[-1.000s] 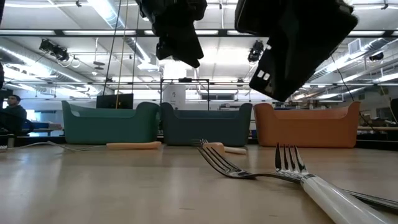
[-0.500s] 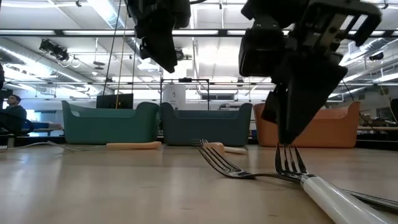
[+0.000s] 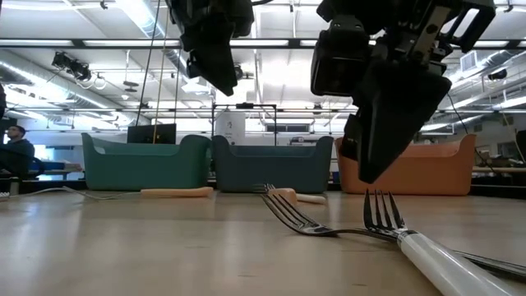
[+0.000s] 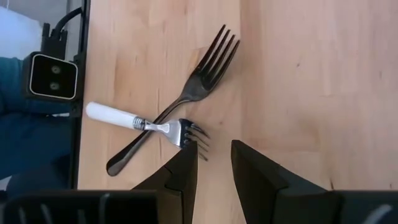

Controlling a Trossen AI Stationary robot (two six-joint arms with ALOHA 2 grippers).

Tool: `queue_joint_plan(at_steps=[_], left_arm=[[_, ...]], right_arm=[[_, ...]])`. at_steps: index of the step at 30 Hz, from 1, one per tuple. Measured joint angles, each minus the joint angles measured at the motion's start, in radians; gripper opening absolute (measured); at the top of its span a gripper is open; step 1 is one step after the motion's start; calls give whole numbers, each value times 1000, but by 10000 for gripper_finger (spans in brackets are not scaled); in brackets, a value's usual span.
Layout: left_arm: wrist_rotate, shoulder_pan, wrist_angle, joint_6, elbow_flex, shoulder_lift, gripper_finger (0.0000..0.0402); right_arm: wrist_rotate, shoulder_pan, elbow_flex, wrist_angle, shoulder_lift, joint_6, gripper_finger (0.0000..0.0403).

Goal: Sort silverware by color (type)
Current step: Put the bottom white fork in the orange bin

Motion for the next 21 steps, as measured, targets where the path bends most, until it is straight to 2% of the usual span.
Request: queue_joint_plan(at_steps=[9,21], left_arm=[[0,0,1,0,0,0,142],[0,0,0,-1,0,0,142]], right_arm=[[33,3,0,3,0,-8,106],[59,22,-46,71,-1,68,106]])
